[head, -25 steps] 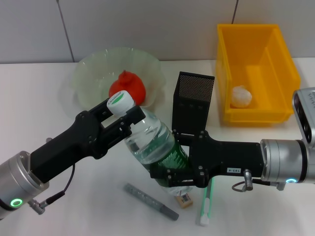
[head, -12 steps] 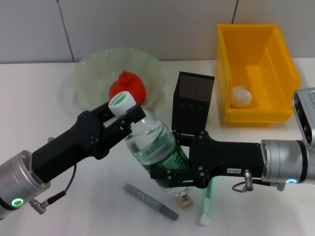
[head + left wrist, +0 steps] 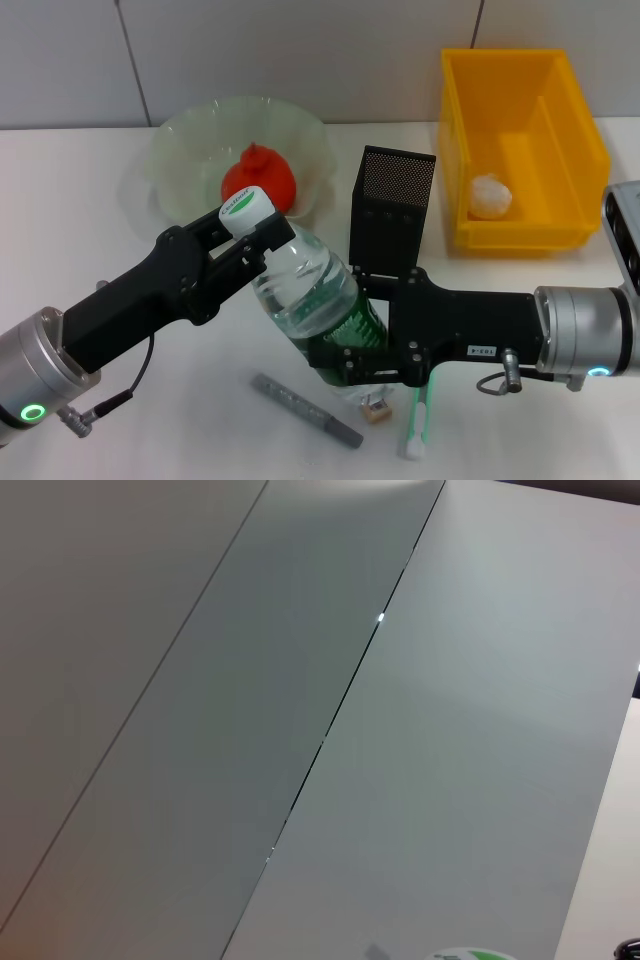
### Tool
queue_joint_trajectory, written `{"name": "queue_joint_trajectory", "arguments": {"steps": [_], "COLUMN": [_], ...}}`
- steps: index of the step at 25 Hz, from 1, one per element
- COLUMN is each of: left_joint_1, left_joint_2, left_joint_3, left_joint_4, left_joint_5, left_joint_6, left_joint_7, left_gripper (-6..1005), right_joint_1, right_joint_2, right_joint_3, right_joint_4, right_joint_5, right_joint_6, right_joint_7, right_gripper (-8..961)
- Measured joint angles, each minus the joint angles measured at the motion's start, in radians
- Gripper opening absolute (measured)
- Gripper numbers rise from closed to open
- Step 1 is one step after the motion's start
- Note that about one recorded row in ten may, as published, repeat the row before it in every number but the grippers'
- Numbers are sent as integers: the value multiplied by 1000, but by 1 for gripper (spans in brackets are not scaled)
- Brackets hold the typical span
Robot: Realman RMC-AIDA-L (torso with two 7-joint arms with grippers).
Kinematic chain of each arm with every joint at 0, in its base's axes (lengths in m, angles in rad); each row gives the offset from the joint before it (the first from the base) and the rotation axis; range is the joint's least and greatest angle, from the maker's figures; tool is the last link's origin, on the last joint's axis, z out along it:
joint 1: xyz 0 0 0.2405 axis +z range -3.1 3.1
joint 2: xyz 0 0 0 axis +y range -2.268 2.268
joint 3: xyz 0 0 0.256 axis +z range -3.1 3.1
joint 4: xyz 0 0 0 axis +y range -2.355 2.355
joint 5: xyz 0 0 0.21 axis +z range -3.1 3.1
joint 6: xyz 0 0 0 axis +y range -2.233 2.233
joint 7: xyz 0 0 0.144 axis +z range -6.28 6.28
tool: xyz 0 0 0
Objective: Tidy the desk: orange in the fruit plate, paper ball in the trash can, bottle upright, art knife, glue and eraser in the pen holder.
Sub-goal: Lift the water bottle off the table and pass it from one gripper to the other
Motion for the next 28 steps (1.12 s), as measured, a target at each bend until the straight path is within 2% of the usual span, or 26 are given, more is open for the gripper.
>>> {"name": "queue_joint_trajectory", "arguments": {"steps": [18, 28], "left_joint_1": [-2, -4], "left_joint_2": [0, 2], "left_joint_3": [0, 0], "left_joint_4": [0, 0], "left_joint_5": [5, 6], "left_joint_6": [-9, -11], "left_joint_7": [-5, -5], "left_gripper": [438, 439], "right_joint_1": [7, 7], "right_joint_2": [-4, -6], "right_joint_3": [-8, -31], "right_joint_4": [-16, -95], "right_joint_5": [-8, -43], "right_joint_6": [5, 26], "right_joint_7": [9, 88], "right_gripper": [770, 771]}}
